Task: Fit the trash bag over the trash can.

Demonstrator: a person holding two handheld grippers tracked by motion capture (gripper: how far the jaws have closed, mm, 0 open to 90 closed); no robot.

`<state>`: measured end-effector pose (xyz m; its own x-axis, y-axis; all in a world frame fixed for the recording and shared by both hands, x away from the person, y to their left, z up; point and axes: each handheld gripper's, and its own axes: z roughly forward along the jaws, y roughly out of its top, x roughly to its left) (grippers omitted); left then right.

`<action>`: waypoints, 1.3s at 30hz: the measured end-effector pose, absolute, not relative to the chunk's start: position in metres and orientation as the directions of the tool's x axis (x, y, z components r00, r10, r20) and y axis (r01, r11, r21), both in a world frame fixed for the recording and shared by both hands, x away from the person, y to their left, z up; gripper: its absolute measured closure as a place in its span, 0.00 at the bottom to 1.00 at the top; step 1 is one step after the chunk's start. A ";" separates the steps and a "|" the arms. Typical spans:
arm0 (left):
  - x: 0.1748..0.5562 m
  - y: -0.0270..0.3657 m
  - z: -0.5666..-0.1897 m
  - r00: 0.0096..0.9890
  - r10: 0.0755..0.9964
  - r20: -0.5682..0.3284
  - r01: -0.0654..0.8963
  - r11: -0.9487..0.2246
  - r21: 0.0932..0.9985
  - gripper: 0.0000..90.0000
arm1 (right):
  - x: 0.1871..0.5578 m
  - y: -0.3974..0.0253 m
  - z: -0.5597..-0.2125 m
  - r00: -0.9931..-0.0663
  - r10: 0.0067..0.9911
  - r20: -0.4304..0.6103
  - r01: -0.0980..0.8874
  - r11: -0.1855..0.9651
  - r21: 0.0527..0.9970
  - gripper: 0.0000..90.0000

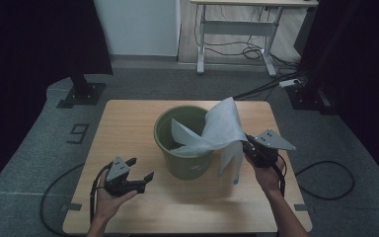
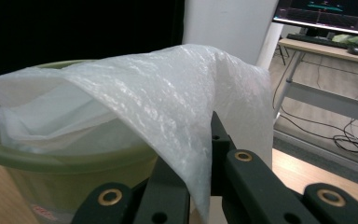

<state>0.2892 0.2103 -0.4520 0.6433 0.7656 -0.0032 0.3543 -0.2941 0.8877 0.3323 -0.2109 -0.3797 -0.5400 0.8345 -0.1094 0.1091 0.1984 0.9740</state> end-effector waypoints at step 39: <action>0.303 0.153 -0.380 0.633 0.772 -0.049 0.298 -0.185 0.936 0.18 | 0.341 -0.169 -0.357 -0.597 0.791 -0.129 0.163 0.278 0.947 0.98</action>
<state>0.3034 0.1528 -0.3798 0.6334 0.7723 -0.0491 0.2984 -0.1851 0.9363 0.3408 -0.1689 -0.3572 -0.5974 0.7914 -0.1292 0.1631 0.2777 0.9467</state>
